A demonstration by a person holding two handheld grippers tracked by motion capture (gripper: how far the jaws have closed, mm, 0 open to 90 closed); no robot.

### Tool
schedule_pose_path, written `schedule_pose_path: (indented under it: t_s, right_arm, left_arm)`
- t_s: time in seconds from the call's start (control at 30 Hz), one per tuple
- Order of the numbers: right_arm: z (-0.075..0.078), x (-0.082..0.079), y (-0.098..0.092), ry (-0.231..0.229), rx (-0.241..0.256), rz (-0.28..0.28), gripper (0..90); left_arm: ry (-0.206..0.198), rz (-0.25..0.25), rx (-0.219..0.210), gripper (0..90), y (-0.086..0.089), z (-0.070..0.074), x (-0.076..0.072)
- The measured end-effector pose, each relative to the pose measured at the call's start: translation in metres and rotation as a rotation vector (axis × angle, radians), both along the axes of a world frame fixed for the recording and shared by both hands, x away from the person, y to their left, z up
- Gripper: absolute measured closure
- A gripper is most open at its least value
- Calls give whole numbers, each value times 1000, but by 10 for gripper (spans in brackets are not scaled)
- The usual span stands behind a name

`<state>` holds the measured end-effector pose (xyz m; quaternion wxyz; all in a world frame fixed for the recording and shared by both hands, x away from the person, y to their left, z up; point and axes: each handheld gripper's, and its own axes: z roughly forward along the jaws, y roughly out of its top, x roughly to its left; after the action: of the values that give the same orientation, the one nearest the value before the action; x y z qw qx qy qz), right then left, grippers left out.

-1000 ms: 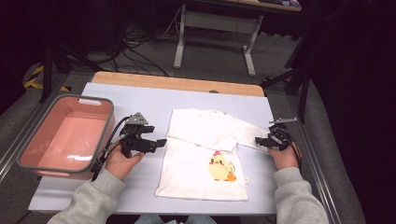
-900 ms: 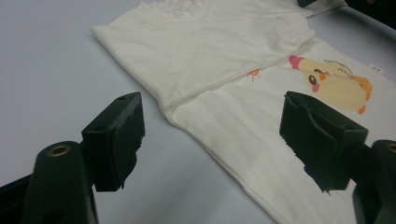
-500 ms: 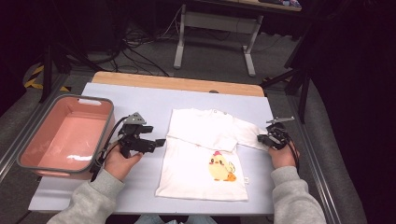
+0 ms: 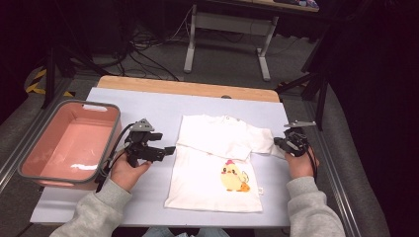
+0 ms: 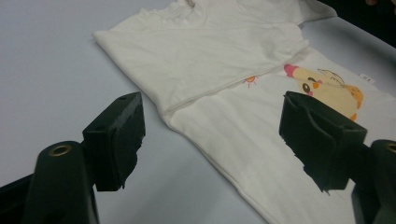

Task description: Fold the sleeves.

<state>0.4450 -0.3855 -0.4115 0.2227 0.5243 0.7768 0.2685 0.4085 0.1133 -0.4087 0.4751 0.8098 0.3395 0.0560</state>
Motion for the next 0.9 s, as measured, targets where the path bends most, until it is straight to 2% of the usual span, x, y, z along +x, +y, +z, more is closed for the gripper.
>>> schedule_pose_path:
  t_s: [0.07, 0.2, 0.27, 0.37, 0.47, 0.53, 0.63, 0.77, 0.9]
  right_arm:
    - [6, -2, 2, -19, 10, 6, 891]
    - [18, -5, 7, -59, 40, 29, 891]
    - [23, -6, 10, -73, 45, 39, 891]
    - [29, -8, 16, -88, 49, 61, 891]
    - [33, -9, 24, -101, 56, 85, 891]
    - [36, -10, 29, -110, 60, 103, 891]
    - [40, -10, 38, -124, 63, 130, 891]
    - [43, -7, 51, -132, 72, 166, 891]
    - [44, -4, 62, -141, 80, 195, 891]
  left_arm:
    - [-1, 0, -12, 231, 0, 1, -1]
    - [-45, -12, -48, 185, 3, 3, -4]
    - [-82, -24, -69, 166, 5, 5, -5]
    - [-136, -35, -46, 112, 5, 7, -11]
    - [-168, -42, -33, 102, 5, 7, -17]
    - [-182, -67, -46, 98, 7, 7, -20]
    - [-204, -58, -78, 85, 12, 8, -25]
    - [-210, -60, -127, 72, 19, 7, -30]
    - [-216, -48, -148, 72, 25, 5, -33]
